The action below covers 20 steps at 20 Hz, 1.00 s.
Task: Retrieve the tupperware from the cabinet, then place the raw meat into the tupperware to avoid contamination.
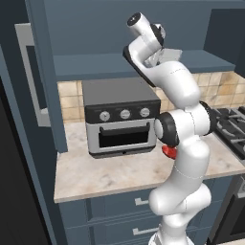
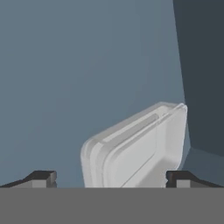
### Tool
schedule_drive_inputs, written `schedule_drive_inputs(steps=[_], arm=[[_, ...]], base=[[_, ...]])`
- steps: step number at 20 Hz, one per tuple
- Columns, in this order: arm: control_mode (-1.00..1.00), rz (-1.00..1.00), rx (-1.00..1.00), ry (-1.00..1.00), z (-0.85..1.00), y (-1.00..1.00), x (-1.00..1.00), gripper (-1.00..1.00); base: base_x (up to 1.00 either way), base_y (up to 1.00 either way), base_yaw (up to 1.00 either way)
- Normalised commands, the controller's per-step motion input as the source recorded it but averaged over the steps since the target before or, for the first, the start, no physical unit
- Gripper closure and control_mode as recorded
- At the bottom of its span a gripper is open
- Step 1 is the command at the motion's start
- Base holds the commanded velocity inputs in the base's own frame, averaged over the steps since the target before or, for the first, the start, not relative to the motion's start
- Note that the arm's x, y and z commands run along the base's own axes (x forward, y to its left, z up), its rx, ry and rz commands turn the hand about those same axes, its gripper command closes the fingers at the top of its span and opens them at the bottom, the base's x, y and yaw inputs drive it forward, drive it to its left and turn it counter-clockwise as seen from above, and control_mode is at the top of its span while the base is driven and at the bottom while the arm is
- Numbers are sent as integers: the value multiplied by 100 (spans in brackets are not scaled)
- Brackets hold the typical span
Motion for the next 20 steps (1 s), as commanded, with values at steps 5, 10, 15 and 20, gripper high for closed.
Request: schedule_drive_inputs(steps=[5, 10, 15, 20], arm=[[-100, 0, 8, 5, -29, -9, 11, -100], [-100, -2, 11, 4, -19, -16, 18, -100], [-100, -3, 13, 8, -25, -27, 11, -100], [-100, -1, 10, 8, -33, -16, 6, -100]], base=[[0, 0, 0], [0, 0, 0], [0, 0, 0], [0, 0, 0]])
